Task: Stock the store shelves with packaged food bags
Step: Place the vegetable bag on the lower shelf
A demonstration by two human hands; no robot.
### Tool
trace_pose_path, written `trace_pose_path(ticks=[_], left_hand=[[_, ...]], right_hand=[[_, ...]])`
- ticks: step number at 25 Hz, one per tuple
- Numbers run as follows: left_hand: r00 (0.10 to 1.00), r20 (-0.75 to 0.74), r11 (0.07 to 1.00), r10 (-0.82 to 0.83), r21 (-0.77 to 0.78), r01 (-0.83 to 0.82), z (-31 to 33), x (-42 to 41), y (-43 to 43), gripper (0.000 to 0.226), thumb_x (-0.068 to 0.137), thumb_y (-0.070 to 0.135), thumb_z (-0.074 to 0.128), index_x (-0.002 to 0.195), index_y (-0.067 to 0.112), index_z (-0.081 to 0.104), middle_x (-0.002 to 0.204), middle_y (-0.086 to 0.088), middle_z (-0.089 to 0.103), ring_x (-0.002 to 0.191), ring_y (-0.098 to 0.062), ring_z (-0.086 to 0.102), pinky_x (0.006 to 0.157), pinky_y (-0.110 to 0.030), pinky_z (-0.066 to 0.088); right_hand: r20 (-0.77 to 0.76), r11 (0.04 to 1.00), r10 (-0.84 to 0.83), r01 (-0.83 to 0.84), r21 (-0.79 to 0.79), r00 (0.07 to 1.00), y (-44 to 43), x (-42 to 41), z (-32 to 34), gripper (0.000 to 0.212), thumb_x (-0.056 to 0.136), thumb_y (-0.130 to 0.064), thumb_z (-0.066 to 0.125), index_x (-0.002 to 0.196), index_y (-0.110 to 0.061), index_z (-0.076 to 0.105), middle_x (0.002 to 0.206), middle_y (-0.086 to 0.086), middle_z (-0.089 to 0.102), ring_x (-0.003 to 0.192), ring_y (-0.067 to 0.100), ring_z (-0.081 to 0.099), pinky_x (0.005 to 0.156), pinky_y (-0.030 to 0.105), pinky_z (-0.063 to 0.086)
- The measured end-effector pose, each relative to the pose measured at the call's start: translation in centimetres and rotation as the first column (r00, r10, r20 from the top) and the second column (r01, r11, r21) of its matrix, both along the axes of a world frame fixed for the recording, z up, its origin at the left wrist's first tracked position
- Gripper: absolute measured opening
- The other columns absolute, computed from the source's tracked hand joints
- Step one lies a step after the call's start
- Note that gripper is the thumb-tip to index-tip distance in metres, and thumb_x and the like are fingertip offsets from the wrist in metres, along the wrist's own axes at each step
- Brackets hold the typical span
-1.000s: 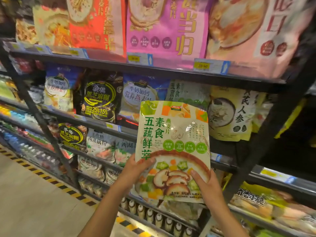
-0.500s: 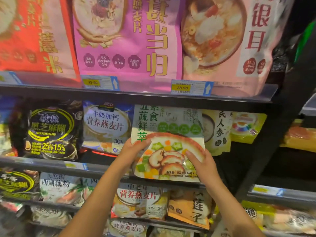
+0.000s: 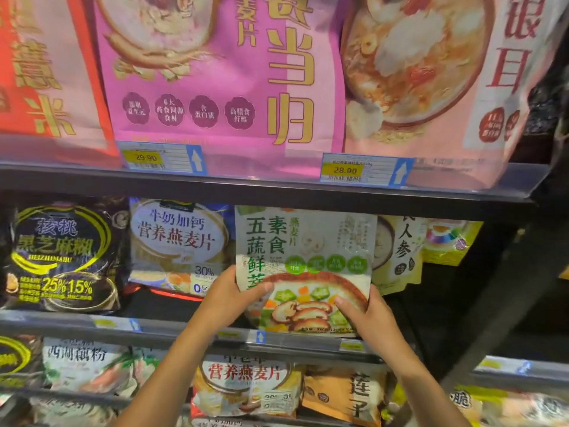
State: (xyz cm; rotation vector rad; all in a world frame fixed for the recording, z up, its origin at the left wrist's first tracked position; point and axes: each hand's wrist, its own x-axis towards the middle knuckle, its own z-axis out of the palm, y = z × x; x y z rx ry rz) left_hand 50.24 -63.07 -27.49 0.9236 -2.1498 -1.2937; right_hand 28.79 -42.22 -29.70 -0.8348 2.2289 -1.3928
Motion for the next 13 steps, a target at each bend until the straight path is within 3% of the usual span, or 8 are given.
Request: trace_pose_path(ticks=[4, 7, 10, 13], left_hand=[[0.966, 0.256, 0.991, -0.020, -0.126, 0.053, -1.6, 1.1, 0.3, 0.056, 0.070, 0.059, 0.087, 0.115, 0.057, 0.054, 0.112, 0.029, 0.069, 0.102, 0.004, 0.065, 0.086, -0.033, 0.059], [0.967, 0.250, 0.986, 0.054, -0.169, -0.011, -2.1, 0.6, -0.1, 0.067, 0.066, 0.064, 0.084, 0.124, 0.048, 0.056, 0.116, 0.022, 0.069, 0.105, -0.005, 0.067, 0.087, -0.040, 0.060], [0.961, 0.219, 0.976, 0.169, -0.173, -0.132, -2.9, -0.1, -0.4, 0.076, 0.058, 0.073, 0.082, 0.120, 0.038, 0.058, 0.114, 0.016, 0.069, 0.105, -0.010, 0.067, 0.086, -0.043, 0.060], [0.949, 0.194, 0.960, 0.248, -0.185, -0.213, -3.4, -1.0, -0.3, 0.065, 0.066, 0.061, 0.088, 0.115, 0.029, 0.059, 0.109, 0.011, 0.070, 0.102, -0.014, 0.066, 0.083, -0.042, 0.059]], right_hand=[[-0.083, 0.983, 0.091, -0.076, 0.168, 0.992, 0.6, -0.2, 0.1, 0.080, 0.065, -0.050, 0.093, 0.130, -0.044, 0.046, 0.115, -0.023, 0.068, 0.107, 0.001, 0.066, 0.087, 0.027, 0.054], [-0.122, 0.981, 0.062, -0.038, 0.191, 0.991, -0.1, 0.1, 0.5, 0.078, 0.066, -0.039, 0.097, 0.125, -0.043, 0.046, 0.111, -0.020, 0.066, 0.101, 0.004, 0.064, 0.081, 0.025, 0.050], [-0.131, 0.979, 0.002, 0.024, 0.202, 0.991, -0.8, 0.1, 0.4, 0.072, 0.067, -0.038, 0.097, 0.120, -0.035, 0.048, 0.107, -0.015, 0.065, 0.100, 0.008, 0.062, 0.082, 0.028, 0.050], [-0.146, 0.967, -0.066, 0.099, 0.235, 0.987, -1.5, -0.2, 0.0, 0.069, 0.064, -0.045, 0.097, 0.113, -0.030, 0.051, 0.108, -0.010, 0.067, 0.103, 0.013, 0.065, 0.086, 0.034, 0.056]])
